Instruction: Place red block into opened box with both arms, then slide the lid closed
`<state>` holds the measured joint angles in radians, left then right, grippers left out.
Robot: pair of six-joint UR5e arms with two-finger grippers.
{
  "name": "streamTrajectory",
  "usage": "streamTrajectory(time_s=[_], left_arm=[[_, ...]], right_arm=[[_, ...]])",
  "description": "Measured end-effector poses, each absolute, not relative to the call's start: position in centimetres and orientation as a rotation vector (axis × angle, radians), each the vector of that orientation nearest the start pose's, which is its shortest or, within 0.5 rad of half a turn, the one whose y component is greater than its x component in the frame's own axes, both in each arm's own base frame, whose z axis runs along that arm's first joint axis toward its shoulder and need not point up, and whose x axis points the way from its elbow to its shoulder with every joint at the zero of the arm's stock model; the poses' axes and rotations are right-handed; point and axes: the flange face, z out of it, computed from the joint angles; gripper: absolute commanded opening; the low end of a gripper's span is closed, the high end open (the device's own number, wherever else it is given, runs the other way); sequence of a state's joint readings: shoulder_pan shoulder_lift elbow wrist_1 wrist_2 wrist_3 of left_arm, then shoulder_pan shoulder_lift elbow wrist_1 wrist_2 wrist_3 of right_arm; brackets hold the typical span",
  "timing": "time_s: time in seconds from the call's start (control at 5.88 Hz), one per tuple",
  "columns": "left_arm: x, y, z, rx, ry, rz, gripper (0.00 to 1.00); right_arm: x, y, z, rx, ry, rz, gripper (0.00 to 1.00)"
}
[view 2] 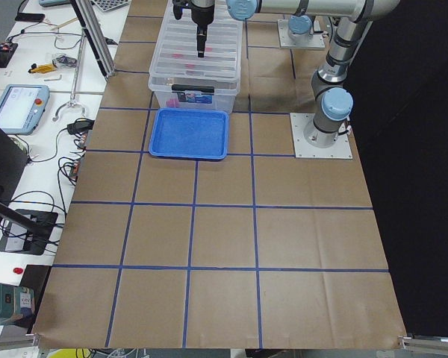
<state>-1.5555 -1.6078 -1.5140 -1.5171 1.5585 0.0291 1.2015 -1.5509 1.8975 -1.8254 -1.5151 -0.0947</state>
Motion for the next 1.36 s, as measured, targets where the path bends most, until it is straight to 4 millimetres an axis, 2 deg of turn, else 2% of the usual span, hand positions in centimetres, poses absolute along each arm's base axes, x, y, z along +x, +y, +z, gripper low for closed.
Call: streamTrajectory(time_s=[0.51, 0.85, 1.02, 1.19, 1.36], left_arm=[[-12.7, -51.7, 50.3, 0.022, 3.150, -0.116, 0.98], [-12.7, -51.7, 50.3, 0.022, 3.150, -0.116, 0.98], [-12.7, -51.7, 50.3, 0.022, 3.150, -0.116, 0.98], [-12.7, -51.7, 50.3, 0.022, 3.150, -0.116, 0.98], [-12.7, -51.7, 50.3, 0.022, 3.150, -0.116, 0.98]], right_arm=[[-2.6, -48.8, 34.6, 0.412, 3.020, 0.113, 1.00], [-2.2, -49.3, 35.8, 0.399, 3.038, 0.080, 1.00], [-2.3, -50.0, 38.0, 0.390, 3.048, 0.050, 1.00], [-1.8, -50.8, 41.1, 0.370, 3.053, 0.040, 1.00], [-0.1, -51.2, 44.4, 0.337, 3.059, 0.039, 1.00]])
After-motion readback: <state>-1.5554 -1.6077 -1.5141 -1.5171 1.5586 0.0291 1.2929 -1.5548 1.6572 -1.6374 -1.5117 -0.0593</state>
